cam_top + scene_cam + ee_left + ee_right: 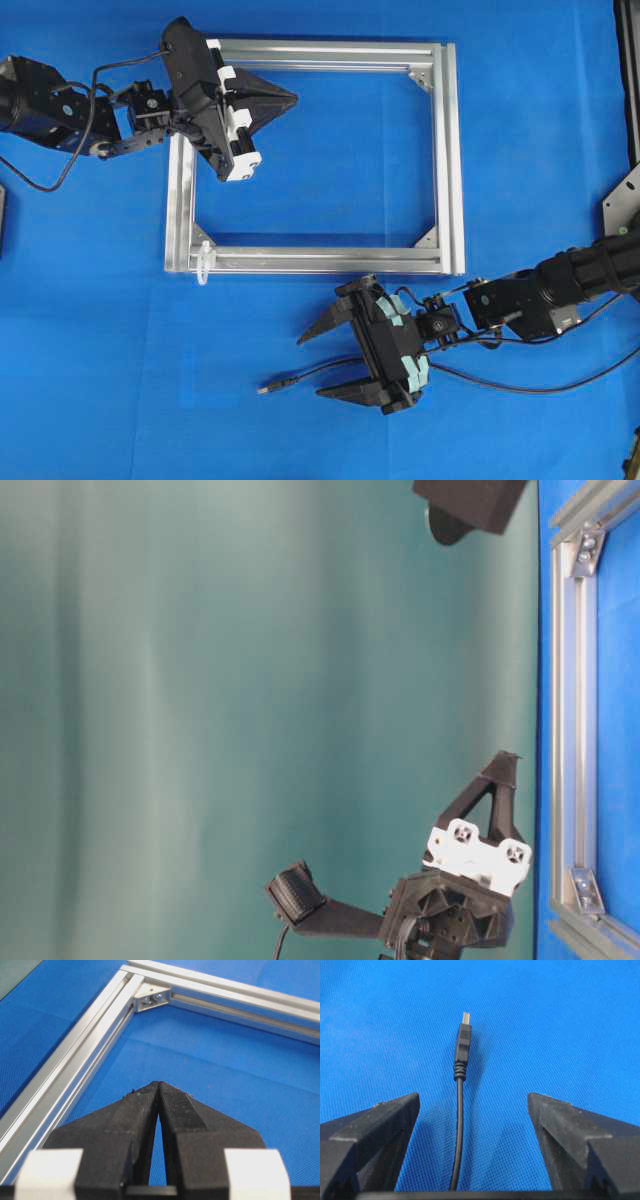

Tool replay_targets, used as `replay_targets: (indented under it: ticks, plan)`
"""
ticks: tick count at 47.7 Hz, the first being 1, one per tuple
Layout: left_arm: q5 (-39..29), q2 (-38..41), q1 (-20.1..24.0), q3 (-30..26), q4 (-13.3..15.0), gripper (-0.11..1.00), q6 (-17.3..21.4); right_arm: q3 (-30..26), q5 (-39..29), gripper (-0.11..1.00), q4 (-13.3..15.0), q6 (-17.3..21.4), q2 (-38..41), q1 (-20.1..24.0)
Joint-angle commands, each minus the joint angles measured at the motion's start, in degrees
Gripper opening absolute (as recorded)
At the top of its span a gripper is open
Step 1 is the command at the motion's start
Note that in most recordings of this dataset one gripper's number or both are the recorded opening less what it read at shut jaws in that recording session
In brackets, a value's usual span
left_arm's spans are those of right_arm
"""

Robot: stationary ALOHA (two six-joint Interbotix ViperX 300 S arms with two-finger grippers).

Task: Insert the wire through the string loop located on the left side.
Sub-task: 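Lower the right gripper and close it on the cable near the plug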

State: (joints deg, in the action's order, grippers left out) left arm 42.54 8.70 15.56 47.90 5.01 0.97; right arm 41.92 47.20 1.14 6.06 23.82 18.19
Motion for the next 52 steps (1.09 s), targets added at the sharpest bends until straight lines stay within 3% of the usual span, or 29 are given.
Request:
replay_targets:
  ticks: [1,8,17,22,44,52]
  plan:
    - [0.3,-1.9,-0.2,-0.7,-0.1,0.02,0.0,-0.4,0.8,0.85,-0.2,0.1,-1.1,0.3]
    - [0.3,-1.9,-0.2,-0.7,-0.1,0.02,0.0,-0.6,0.6,0.73,-0.2,-0.1,-0.6,0.3]
    - [0.3,-1.9,-0.2,-0.7,-0.1,0.02,0.0,-0.8,0.5,0.19,-0.2,-0.5,0.0,0.2]
    - [0.3,-1.9,-0.2,-0.7,-0.1,0.02,0.0,-0.7,0.4,0.01,-0.1,-0.6,0.0,0.2]
    - [0.3,-1.9,-0.2,-0.7,-0.1,0.02,-0.1,-0.7,0.2,0.0,0.2,-0.1,-2.1,0.5]
    - [0.3,-1.9,-0.2,-1.0,-0.1,0.02,-0.1,-0.4,-4.0,0.0,0.0,0.0,-6.3,1.0]
